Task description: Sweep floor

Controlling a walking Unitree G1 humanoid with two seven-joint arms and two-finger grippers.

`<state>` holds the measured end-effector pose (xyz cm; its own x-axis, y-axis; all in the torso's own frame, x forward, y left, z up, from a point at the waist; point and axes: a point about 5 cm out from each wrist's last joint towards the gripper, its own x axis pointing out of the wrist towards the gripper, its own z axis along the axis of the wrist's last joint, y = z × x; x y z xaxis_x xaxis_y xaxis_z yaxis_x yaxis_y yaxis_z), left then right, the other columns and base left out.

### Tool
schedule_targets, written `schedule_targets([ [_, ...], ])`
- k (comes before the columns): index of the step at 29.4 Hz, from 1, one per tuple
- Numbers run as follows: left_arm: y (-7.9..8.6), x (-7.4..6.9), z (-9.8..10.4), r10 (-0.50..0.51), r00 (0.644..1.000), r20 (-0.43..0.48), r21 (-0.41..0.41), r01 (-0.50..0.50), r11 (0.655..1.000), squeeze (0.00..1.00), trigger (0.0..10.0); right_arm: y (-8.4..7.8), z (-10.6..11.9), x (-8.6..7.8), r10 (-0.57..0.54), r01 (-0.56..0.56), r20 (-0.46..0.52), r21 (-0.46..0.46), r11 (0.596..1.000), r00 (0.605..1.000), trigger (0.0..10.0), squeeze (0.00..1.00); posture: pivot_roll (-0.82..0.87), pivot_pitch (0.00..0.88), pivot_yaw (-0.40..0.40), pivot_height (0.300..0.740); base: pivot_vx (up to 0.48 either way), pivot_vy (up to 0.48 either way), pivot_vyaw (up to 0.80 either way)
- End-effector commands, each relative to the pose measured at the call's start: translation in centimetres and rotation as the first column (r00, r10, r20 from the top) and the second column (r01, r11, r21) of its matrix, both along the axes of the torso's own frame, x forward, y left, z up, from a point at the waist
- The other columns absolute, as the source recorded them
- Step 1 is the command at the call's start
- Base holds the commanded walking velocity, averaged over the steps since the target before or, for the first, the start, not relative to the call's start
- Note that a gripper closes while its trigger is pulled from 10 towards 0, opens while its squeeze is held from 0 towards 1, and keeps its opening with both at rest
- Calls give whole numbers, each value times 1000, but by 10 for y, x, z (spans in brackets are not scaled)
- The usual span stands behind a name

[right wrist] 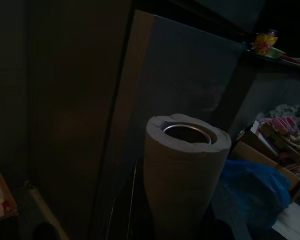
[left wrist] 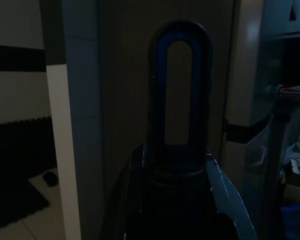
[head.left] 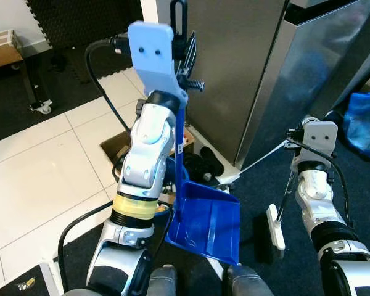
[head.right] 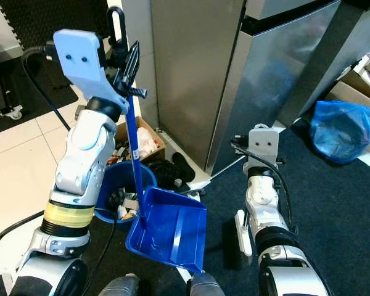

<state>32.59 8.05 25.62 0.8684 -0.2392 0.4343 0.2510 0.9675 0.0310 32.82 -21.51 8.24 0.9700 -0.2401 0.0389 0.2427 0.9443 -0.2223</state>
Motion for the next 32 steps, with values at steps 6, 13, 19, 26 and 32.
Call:
schedule_targets([
  [6,-5,1,-11,-18,998,-55,42,20,999,0,10000,0,1,-1,19,-19,9,6,1000,1000,10000,0,0,44,-1,740,0,0,267],
  [13,-6,1,-8,-19,999,-39,40,21,999,0,10000,-1,1,-1,10,-10,9,8,1000,1000,10000,0,3,43,-1,740,0,0,800],
  [19,-6,0,-5,-23,999,-27,34,24,999,0,10000,-2,0,-1,5,-5,8,7,1000,1000,10000,0,0,44,2,740,0,0,800],
  [26,-5,0,1,-22,1000,-11,26,22,999,0,10000,-3,0,-1,2,-2,7,5,1000,1000,10000,0,0,43,1,740,0,0,800],
  [32,-4,1,3,-19,1000,-6,25,19,1000,0,10000,-3,1,0,2,-2,7,3,1000,1000,10000,0,1,42,0,740,0,0,800],
])
